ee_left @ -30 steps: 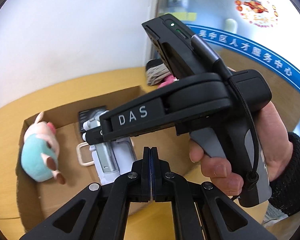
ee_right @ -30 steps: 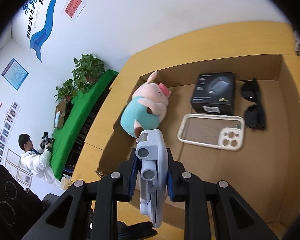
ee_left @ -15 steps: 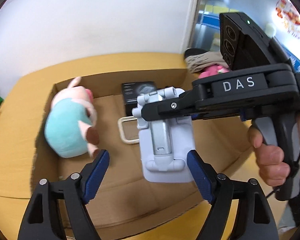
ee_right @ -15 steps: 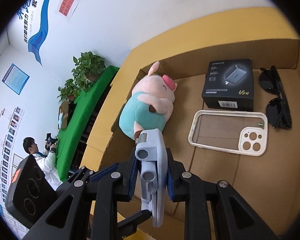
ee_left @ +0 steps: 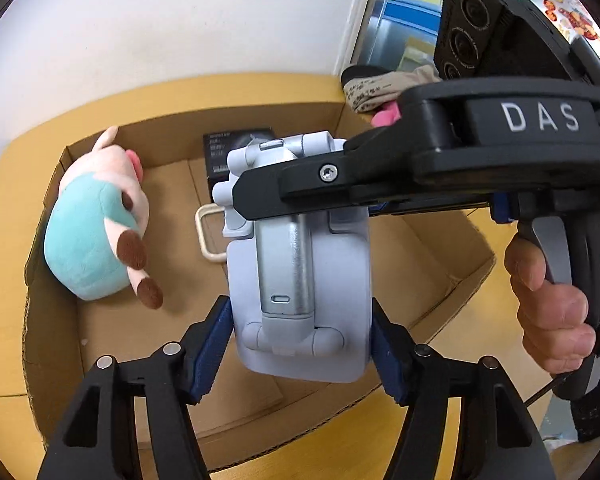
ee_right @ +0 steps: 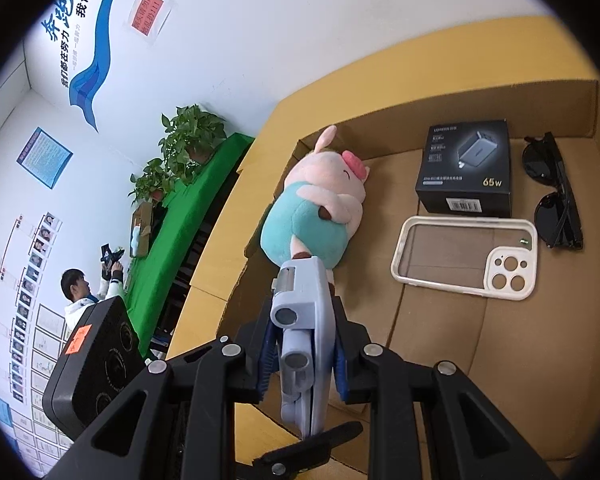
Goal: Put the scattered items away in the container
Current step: 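Carry the phone stand over the cardboard box and lower it, then set the phone stand on the box floor and open both grippers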
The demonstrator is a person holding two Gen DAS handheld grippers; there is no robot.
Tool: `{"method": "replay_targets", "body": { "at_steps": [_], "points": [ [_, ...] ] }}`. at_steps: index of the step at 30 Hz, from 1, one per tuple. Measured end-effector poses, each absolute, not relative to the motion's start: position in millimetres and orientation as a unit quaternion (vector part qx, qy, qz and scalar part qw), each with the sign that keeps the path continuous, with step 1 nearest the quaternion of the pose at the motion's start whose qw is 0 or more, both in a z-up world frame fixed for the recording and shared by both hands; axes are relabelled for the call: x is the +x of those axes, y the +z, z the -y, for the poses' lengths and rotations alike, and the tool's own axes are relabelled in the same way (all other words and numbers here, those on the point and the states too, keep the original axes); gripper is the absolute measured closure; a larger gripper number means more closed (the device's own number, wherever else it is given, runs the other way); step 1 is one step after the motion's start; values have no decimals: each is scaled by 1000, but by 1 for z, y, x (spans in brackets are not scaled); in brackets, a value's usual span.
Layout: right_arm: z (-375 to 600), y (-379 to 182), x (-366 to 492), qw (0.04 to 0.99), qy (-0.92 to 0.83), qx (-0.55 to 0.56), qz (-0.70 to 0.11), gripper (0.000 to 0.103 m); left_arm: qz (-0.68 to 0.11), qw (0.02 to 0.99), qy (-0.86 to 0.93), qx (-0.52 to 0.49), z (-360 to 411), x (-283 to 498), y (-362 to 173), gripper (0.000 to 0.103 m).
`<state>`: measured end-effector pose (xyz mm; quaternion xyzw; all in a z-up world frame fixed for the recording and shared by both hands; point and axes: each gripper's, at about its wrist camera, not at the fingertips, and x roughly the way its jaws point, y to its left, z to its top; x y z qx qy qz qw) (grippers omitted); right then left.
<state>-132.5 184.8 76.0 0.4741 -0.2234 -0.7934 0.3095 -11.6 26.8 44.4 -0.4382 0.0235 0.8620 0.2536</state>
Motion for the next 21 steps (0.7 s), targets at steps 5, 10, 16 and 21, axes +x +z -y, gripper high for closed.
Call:
{"method": "replay_targets", "body": {
  "at_steps": [5, 10, 16, 21],
  "points": [
    [-176, 54, -151, 315, -773, 499, 233, 80, -16, 234, 841, -488, -20, -32, 27, 34],
    [-163, 18, -177, 311, -736, 546, 252, 80, 6, 211, 800, -561, -11, -55, 2, 35],
    [-148, -16, -188, 302, -710, 584, 252, 80, 20, 192, 760, -620, -6, -67, -25, 36],
    [-146, -24, -191, 295, -707, 592, 250, 79, 34, 183, 756, -627, -4, -67, -25, 36]
  ]
}}
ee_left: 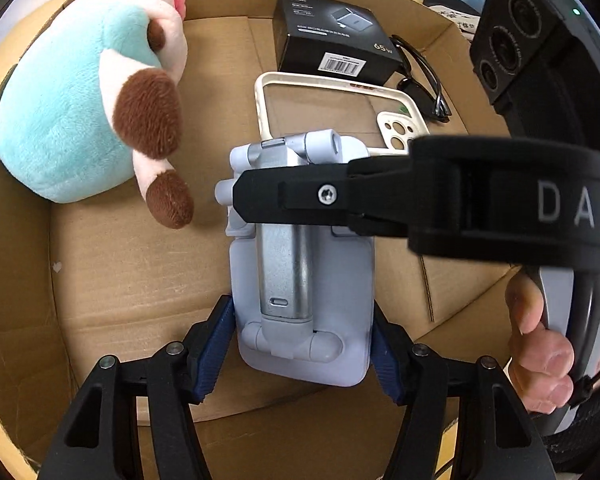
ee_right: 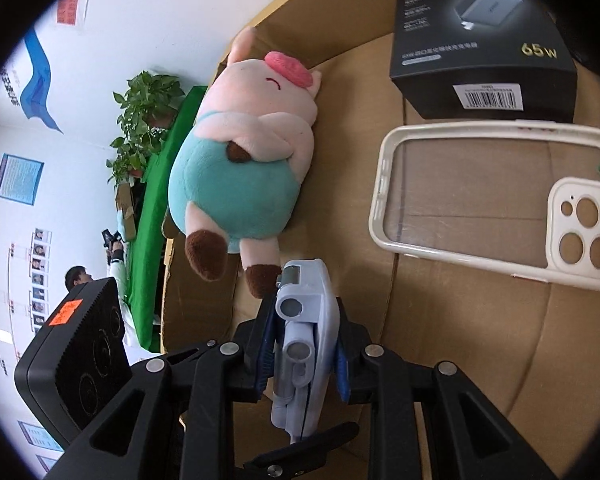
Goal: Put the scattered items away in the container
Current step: 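Set the phone stand on the box floor and open both grippers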
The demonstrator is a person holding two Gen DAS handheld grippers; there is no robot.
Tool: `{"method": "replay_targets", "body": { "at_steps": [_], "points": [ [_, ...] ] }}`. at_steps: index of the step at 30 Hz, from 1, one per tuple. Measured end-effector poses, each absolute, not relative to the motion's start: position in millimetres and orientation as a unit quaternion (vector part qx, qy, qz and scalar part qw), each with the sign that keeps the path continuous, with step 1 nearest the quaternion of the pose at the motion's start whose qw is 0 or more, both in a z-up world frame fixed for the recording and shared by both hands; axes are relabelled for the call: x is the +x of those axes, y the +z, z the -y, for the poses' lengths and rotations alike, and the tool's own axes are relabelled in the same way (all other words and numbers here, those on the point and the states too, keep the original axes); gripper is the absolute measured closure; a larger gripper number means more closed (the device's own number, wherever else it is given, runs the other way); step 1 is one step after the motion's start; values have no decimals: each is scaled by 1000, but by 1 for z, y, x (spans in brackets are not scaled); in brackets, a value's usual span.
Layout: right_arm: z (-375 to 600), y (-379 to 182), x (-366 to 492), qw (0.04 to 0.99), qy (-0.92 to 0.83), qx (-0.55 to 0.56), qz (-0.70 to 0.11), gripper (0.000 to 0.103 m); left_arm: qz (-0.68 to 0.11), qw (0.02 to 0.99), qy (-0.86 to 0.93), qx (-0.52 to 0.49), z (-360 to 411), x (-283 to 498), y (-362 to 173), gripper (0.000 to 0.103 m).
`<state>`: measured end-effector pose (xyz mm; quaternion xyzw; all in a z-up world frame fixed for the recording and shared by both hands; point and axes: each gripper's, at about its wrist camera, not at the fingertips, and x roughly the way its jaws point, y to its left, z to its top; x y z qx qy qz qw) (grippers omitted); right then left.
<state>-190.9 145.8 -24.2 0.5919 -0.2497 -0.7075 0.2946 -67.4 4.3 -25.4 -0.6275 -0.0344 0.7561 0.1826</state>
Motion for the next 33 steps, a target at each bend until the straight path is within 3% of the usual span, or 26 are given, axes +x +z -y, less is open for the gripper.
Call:
{"method": "replay_targets", "body": {
  "at_steps": [3, 6, 9, 19, 22, 24, 25, 29, 33],
  "points": [
    [-144, -26, -191, 284, -708, 600, 240, 74, 38, 176, 756, -629, -5, -66, -25, 36],
    [-146, -31, -190, 277, -703, 608, 244, 54, 47, 170, 757, -629, -3, -63, -24, 34],
    [-151, -28, -188, 275, -708, 601, 249, 47, 53, 168, 758, -628, -2, -58, -22, 31],
    [-175, -2, -180, 246, -746, 577, 223, 43, 37, 145, 815, -560, 18, -42, 6, 25],
    [-184, 30, -164, 242, -787, 537, 184, 36, 9, 128, 866, -483, 18, -18, 36, 13],
    [-193, 56, -138, 219, -835, 489, 127, 24, -12, 116, 901, -417, 23, -4, 53, 5],
    [-193, 63, -125, 204, -853, 470, 102, 24, -18, 110, 916, -386, 29, 3, 57, 1],
    [-203, 66, -67, 134, -906, 400, 23, 24, -13, 90, 946, -311, 27, 6, 52, 0],
    [-221, 55, -34, 80, -932, 353, 34, 24, -7, 79, 949, -306, 18, -2, 38, 0]
  ]
}}
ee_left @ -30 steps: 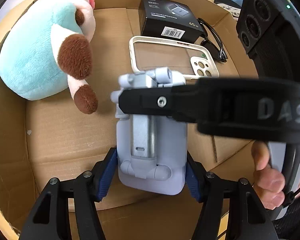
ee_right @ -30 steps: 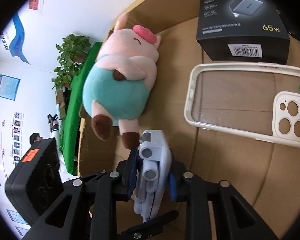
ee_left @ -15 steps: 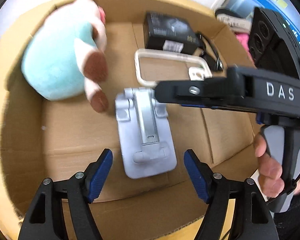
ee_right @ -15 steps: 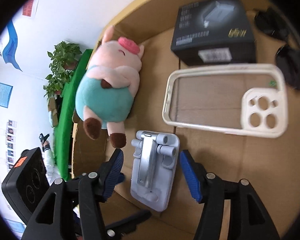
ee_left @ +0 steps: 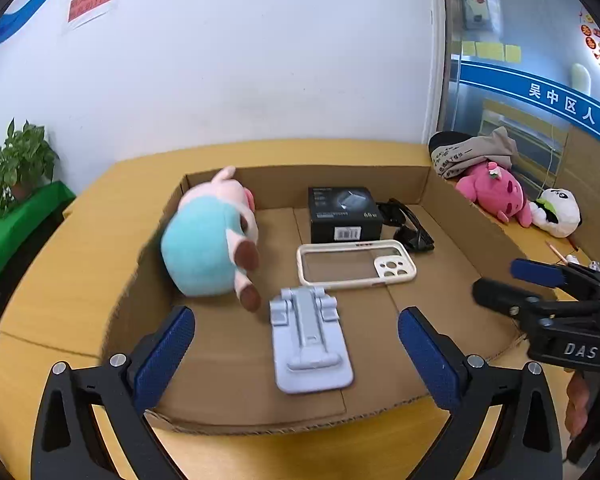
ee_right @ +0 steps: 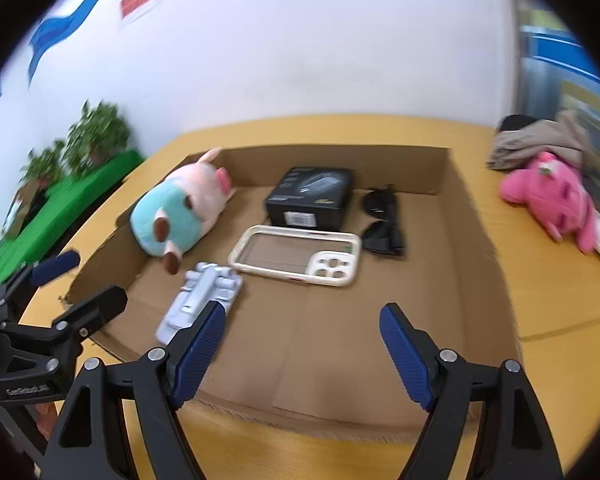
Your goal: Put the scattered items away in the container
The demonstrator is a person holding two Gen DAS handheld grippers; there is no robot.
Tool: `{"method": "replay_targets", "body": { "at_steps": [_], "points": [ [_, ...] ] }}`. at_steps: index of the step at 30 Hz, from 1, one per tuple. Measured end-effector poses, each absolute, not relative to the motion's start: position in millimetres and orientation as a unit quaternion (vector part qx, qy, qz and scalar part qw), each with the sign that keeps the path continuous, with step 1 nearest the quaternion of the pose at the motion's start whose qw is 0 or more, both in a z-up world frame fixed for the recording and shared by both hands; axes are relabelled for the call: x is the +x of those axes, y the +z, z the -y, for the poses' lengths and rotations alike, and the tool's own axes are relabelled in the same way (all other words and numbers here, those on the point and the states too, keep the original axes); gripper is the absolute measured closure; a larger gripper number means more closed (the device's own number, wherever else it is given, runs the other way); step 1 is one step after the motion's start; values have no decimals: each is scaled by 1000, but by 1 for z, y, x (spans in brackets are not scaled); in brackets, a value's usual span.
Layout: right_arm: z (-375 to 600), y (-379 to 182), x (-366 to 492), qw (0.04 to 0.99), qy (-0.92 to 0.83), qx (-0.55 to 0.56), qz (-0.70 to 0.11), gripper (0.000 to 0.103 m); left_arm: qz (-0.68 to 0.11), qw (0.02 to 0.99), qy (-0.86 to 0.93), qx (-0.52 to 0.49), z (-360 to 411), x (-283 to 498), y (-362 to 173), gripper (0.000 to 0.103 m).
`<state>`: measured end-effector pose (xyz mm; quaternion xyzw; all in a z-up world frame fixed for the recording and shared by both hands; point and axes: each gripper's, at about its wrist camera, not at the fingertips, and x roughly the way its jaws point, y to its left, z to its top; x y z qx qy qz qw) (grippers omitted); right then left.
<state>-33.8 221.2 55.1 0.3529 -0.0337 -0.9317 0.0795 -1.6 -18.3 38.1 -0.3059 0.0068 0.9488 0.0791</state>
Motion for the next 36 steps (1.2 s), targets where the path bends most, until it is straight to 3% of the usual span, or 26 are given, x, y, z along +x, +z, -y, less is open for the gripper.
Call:
{"method": "replay_targets", "body": {
  "at_steps": [13, 15, 36],
  "points": [
    [-227, 13, -8, 33, -957, 287, 28, 24, 31, 19, 965, -258, 14, 12, -7, 0],
    [-223, 11, -4, 33, -960, 278, 14, 21, 4, 9, 971, -238, 8, 16, -12, 0],
    [-217, 6, 2, 35, -965, 262, -5, 13, -6, 12, 961, -277, 3, 8, -19, 0]
  ]
}}
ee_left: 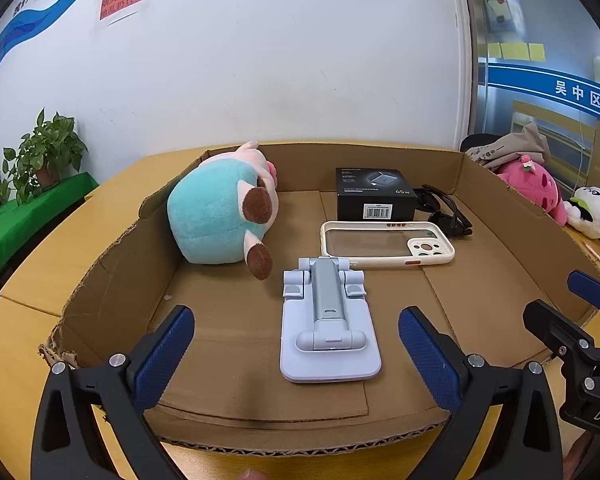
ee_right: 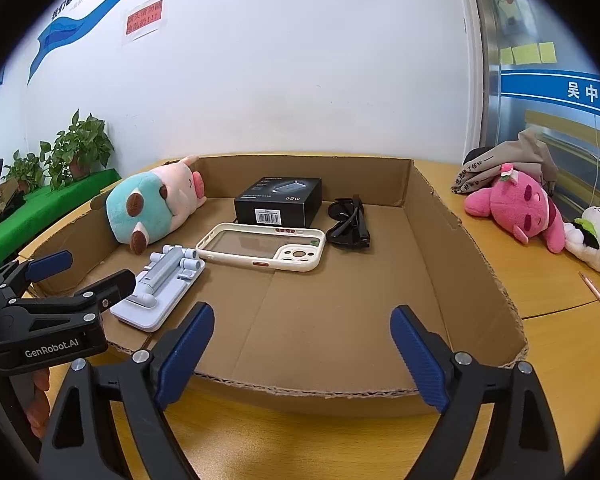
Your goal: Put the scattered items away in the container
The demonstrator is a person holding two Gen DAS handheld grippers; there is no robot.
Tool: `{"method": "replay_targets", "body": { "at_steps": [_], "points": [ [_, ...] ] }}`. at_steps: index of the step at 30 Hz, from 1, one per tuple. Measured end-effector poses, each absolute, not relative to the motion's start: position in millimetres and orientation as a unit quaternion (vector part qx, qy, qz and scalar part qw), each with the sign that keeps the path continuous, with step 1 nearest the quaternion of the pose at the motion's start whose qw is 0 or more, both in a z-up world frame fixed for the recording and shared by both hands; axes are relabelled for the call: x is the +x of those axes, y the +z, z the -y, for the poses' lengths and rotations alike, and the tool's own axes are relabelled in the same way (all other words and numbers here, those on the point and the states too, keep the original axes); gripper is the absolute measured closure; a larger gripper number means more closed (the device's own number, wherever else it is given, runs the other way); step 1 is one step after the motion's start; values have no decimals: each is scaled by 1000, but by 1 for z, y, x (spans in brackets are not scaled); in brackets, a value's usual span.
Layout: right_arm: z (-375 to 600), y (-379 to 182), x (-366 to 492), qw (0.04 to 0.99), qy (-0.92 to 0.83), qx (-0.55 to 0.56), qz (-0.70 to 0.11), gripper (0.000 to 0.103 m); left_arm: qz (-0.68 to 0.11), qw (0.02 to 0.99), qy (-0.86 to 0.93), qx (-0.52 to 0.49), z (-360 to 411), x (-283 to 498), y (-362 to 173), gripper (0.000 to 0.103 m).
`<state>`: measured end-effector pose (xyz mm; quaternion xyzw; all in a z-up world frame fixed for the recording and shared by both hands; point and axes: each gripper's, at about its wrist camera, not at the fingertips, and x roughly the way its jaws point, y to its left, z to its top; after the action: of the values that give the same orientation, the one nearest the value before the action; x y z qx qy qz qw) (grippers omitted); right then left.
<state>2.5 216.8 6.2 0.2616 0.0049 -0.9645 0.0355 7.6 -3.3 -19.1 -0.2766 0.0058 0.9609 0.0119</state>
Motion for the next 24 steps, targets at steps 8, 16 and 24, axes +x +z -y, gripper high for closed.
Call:
{"method": "replay_targets", "body": {
  "at_steps": [8, 16, 24],
  "points": [
    [-219, 6, 2, 33, -964, 263, -3, 11, -8, 12, 961, -277, 3, 7, -19, 0],
    [-219, 6, 2, 33, -964, 263, -3, 11, -8, 12, 961, -277, 3, 7, -19, 0],
    [-219, 6, 2, 33, -964, 263, -3, 11, -8, 12, 961, -278, 3, 7, -19, 0]
  ]
}}
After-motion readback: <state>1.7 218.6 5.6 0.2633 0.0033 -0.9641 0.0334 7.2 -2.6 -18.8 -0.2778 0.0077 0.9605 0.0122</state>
